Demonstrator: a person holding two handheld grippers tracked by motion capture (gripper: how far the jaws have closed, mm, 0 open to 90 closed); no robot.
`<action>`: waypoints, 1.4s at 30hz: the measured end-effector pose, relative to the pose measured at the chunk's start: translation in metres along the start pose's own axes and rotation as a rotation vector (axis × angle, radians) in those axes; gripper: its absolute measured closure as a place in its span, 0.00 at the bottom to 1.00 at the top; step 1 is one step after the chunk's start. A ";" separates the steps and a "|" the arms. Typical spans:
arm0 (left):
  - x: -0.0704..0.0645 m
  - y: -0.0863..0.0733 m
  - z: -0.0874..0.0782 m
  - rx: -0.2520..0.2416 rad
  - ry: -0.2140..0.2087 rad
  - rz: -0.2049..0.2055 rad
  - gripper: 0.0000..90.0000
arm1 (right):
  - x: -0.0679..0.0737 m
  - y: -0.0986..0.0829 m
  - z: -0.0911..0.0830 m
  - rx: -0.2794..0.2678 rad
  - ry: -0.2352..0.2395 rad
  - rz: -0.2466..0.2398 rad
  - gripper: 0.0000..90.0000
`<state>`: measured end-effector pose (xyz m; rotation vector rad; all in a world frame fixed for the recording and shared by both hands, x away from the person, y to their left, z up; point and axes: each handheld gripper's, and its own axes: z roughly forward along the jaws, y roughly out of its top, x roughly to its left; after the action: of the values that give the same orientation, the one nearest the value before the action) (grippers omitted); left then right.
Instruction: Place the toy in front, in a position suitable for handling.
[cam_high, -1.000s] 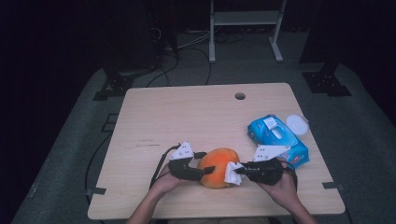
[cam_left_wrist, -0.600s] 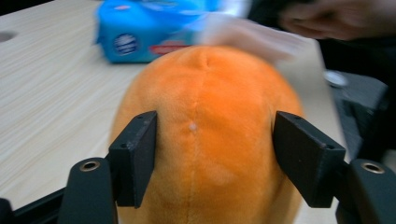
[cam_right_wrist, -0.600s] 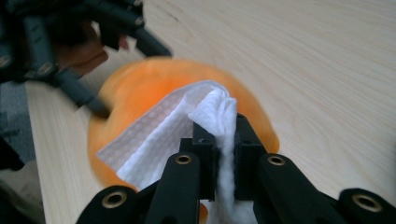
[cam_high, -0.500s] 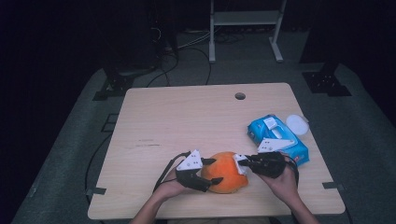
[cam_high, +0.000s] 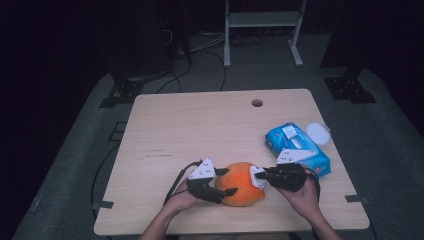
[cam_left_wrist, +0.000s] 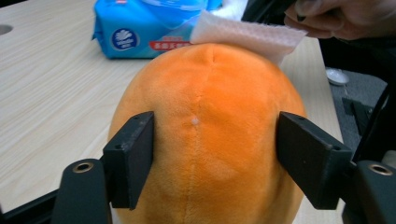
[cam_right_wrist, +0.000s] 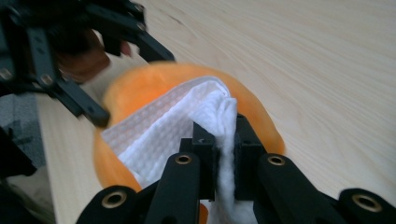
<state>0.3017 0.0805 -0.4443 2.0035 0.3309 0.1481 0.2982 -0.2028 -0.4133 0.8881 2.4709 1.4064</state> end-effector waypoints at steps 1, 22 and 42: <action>-0.001 0.001 0.001 -0.002 -0.003 0.006 0.32 | 0.003 0.002 -0.001 -0.013 0.016 -0.006 0.91; -0.009 0.004 0.009 0.008 0.033 0.044 0.20 | 0.031 0.011 0.013 0.009 0.032 -0.135 0.91; 0.003 -0.003 -0.001 0.026 0.033 -0.038 0.34 | 0.007 0.002 -0.001 0.002 -0.033 -0.061 0.91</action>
<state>0.3040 0.0839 -0.4463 2.0211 0.3939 0.1533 0.2930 -0.1994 -0.4101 0.8218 2.4543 1.3586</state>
